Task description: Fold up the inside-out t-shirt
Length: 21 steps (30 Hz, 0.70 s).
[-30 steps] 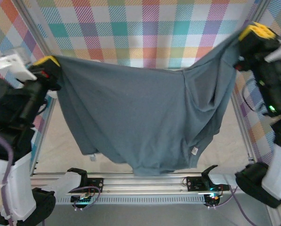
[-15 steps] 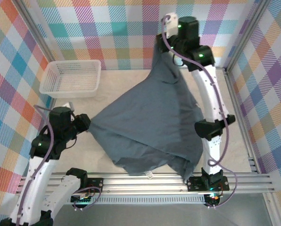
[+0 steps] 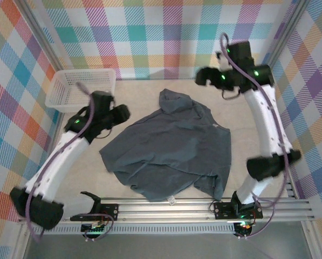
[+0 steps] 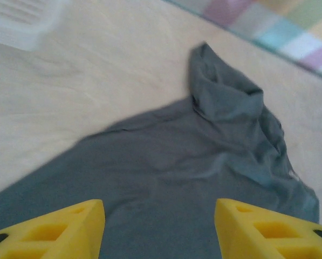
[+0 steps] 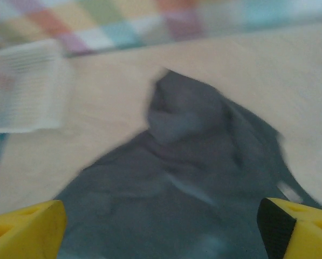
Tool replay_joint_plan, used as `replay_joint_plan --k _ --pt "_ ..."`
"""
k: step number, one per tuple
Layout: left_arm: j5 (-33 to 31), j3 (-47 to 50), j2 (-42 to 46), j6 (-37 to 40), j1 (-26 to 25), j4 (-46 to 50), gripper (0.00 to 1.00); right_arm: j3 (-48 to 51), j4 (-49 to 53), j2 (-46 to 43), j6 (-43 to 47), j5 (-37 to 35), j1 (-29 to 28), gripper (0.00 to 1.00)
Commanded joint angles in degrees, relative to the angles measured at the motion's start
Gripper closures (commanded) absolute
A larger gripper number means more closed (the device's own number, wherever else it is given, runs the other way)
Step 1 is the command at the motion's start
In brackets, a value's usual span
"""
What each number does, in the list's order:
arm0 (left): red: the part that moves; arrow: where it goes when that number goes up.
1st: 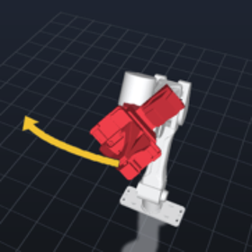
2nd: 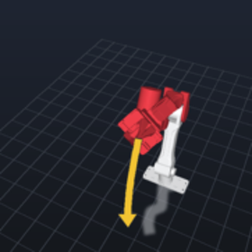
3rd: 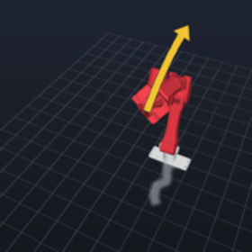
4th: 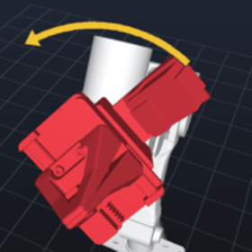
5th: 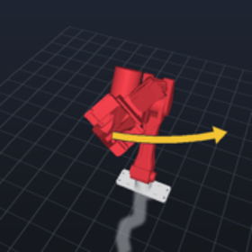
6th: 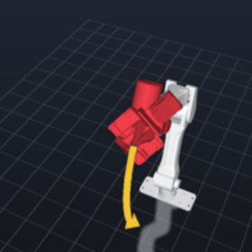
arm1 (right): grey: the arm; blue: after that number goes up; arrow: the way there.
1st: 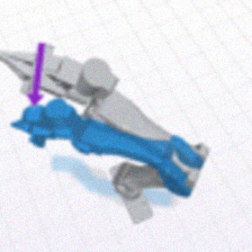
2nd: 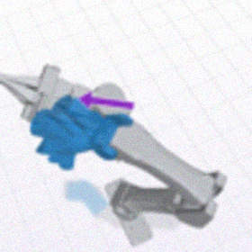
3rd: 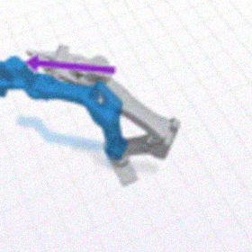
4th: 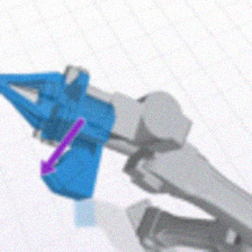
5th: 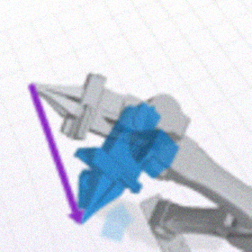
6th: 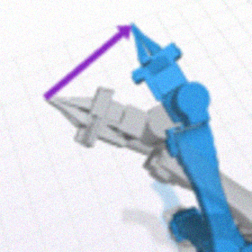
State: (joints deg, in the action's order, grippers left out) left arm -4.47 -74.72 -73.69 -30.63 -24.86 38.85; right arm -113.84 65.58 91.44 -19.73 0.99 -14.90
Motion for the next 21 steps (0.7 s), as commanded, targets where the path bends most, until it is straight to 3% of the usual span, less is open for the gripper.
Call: replay_joint_plan --k 1,5,9,14,18,21 --pt "0.65 -6.28 -9.28 1.16 -4.56 -4.58 0.44 23.66 1.92 -14.10 -13.52 -7.77 2.64 0.08" --pt "1.25 -11.37 -22.37 1.84 -7.28 -10.73 0.44 48.87 1.70 -30.18 -23.99 -4.72 6.41 0.09" --pt "4.88 -18.32 -34.68 1.84 -7.65 -14.49 0.38 66.55 0.61 -37.34 -31.99 0.67 6.77 0.07" --pt "8.07 -32.83 -49.40 5.30 -8.35 -13.91 0.08 78.16 -8.99 -35.08 -33.95 6.89 6.72 0.00" --pt "8.16 -44.82 -59.63 4.36 -8.84 -11.27 0.07 80.52 -14.90 -29.30 -32.76 7.93 6.72 0.05" --pt "5.97 -53.97 -66.84 2.12 -8.89 -9.01 0.08 81.88 -20.54 -24.53 -31.97 8.27 6.74 0.24"
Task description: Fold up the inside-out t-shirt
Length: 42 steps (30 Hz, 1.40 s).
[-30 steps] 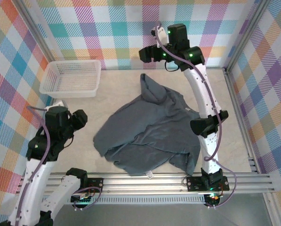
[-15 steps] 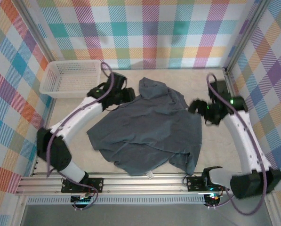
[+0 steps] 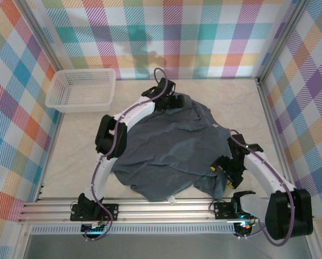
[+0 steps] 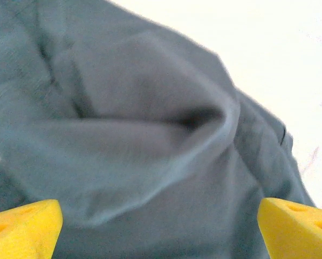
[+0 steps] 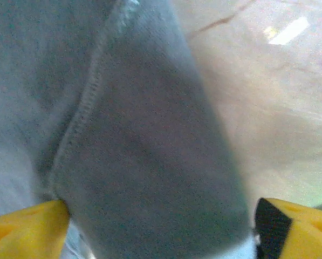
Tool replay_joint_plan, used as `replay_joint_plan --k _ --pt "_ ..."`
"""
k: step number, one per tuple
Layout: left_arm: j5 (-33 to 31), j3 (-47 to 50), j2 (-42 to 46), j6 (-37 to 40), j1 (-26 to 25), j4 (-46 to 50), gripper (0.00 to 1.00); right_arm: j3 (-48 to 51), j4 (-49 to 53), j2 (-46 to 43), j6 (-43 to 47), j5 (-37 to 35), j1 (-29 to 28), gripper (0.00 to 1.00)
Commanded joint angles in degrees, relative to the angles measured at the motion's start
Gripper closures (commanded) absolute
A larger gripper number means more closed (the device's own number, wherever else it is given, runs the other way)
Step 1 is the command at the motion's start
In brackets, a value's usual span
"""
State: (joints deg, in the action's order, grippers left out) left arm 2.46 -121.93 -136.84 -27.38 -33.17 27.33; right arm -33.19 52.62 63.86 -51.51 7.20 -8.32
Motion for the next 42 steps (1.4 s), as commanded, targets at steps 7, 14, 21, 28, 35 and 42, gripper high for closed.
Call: replay_joint_plan --k 7,14,21,28,35,42 --pt "-4.54 -21.06 -13.37 -2.50 0.70 6.26 0.59 -1.35 -8.69 9.44 3.67 -3.50 0.08 0.89" --pt "-5.08 -26.07 -9.99 -1.67 4.99 13.03 1.00 -12.93 1.85 2.28 10.17 -14.55 0.11 1.00" --pt "-8.31 -17.22 17.03 4.73 9.02 11.30 1.00 -36.78 8.77 -5.25 23.32 -20.09 0.06 1.00" --pt "-15.16 -0.80 46.98 9.48 9.09 8.15 1.00 -52.90 0.80 -12.96 34.73 -13.14 0.05 0.99" --pt "-19.84 6.99 67.05 14.54 9.10 0.86 1.00 -60.78 -14.60 -18.34 36.83 -6.09 0.11 0.97" --pt "-21.93 3.96 65.77 18.48 9.09 2.32 1.00 -70.02 -17.19 -8.46 37.59 -5.79 0.06 0.95"
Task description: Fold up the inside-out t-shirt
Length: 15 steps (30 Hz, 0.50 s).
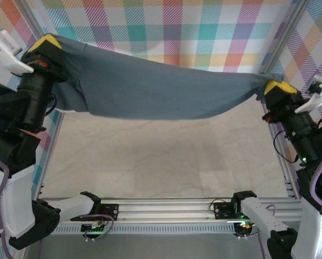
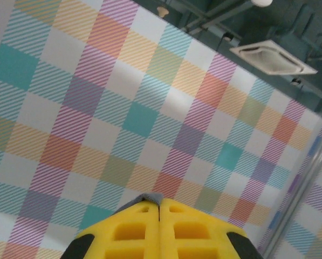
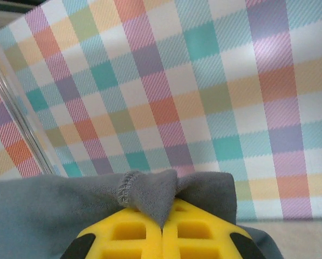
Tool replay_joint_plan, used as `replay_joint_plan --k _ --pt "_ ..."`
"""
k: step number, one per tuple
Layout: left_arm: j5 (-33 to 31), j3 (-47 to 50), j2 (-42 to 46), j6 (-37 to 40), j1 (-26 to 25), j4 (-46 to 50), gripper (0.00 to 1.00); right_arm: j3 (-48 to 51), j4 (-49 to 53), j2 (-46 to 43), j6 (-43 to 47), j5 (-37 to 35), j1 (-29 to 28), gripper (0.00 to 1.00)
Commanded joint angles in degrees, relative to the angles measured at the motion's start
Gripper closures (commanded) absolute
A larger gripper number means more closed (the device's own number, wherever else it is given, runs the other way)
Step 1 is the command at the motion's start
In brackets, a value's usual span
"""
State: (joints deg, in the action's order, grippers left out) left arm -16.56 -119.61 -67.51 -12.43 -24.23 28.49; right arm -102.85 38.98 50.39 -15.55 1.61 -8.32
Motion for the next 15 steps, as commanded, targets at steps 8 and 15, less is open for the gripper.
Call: replay_joint_plan --k 8,15 --pt "1.67 12.58 -12.04 -0.74 8.33 -2.09 1.00 1.25 -4.27 19.95 -1.65 -2.52 0.12 0.95" --pt "9.22 29.26 -21.78 -4.71 12.63 -15.98 0.85 18.06 -11.45 27.63 -3.44 -3.04 0.13 0.58"
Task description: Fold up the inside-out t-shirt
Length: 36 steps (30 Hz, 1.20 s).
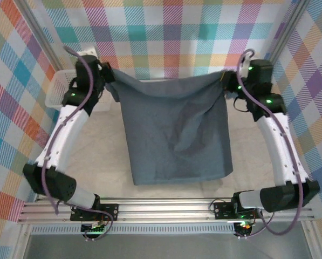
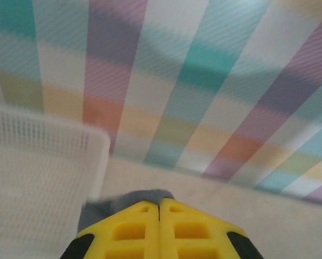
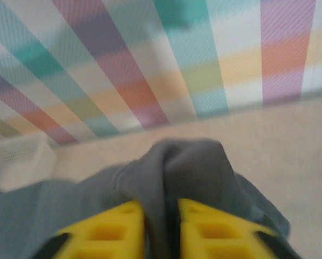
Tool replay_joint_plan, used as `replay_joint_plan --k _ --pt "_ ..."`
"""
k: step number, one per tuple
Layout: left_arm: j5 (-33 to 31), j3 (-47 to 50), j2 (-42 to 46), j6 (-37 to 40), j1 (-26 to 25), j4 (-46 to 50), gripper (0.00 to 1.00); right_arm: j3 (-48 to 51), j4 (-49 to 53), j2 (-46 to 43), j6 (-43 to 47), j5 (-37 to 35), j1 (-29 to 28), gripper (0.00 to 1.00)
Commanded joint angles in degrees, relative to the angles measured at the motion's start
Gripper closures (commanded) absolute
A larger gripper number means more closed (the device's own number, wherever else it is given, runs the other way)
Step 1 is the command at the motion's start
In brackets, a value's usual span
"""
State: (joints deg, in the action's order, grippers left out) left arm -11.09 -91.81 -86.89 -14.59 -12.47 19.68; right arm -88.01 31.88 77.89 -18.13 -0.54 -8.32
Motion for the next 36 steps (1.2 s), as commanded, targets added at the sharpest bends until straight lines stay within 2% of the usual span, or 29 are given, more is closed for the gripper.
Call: replay_joint_plan --k 1,2,3,6,8,10,13,16,18,20,22,24,26,29,32,36 --pt "4.24 1.02 -4.39 -2.53 0.87 -5.86 0.73 3.36 -3.52 1.29 -0.56 -0.75 0.10 0.42" --pt "5.25 0.33 -6.29 -2.47 0.87 -4.40 0.61 2.10 -1.03 2.71 -0.50 -0.21 0.15 0.31" --pt "6.47 -0.27 -7.11 -2.67 0.87 -2.73 0.51 0.49 1.89 4.00 -0.36 0.60 0.15 0.26" --pt "10.14 0.91 -4.37 -4.71 0.87 -2.26 0.33 -2.16 8.09 4.97 0.13 3.28 0.15 0.20" --pt "12.94 2.31 -1.14 -5.42 0.59 -1.52 0.27 -0.62 10.89 3.49 -1.30 4.08 0.14 0.18" --pt "14.65 4.92 3.00 -4.95 -0.78 0.40 0.26 3.52 13.17 1.07 -6.86 3.49 0.15 0.17" --pt "16.83 12.77 10.82 -0.03 -6.33 2.31 0.25 15.21 13.64 -4.39 -16.12 6.92 0.06 0.17" --pt "19.62 23.01 19.70 8.81 -13.37 2.55 0.25 25.02 16.51 -8.16 -21.41 10.61 -0.09 0.20" --pt "22.25 30.28 25.82 13.64 -17.02 1.98 0.15 29.68 19.61 -9.42 -23.12 12.58 -1.51 0.21" --pt "24.37 35.47 30.33 19.10 -19.84 2.95 0.13 32.36 22.55 -9.77 -23.54 13.12 -4.69 0.21" --pt "22.91 38.69 33.32 27.91 -24.90 6.62 0.10 34.01 25.86 -9.57 -25.47 12.42 -8.31 0.20" --pt "19.39 40.59 34.07 35.98 -31.77 11.02 0.10 36.53 26.56 -9.28 -28.37 12.83 -11.82 0.19" --pt "17.12 42.48 33.59 39.19 -35.70 12.03 0.11 39.82 23.88 -8.58 -30.77 14.56 -14.30 0.19" --pt "17.93 45.50 32.41 40.63 -36.67 9.41 0.11 42.55 18.87 -5.67 -33.84 16.54 -16.77 0.23" --pt "18.17 46.36 30.00 42.19 -36.99 8.23 0.11 40.89 14.90 -1.36 -34.41 17.23 -20.03 0.28" --pt "17.88 48.76 26.52 44.93 -37.20 5.98 0.10 36.86 9.70 8.39 -33.95 22.67 -24.63 0.32"
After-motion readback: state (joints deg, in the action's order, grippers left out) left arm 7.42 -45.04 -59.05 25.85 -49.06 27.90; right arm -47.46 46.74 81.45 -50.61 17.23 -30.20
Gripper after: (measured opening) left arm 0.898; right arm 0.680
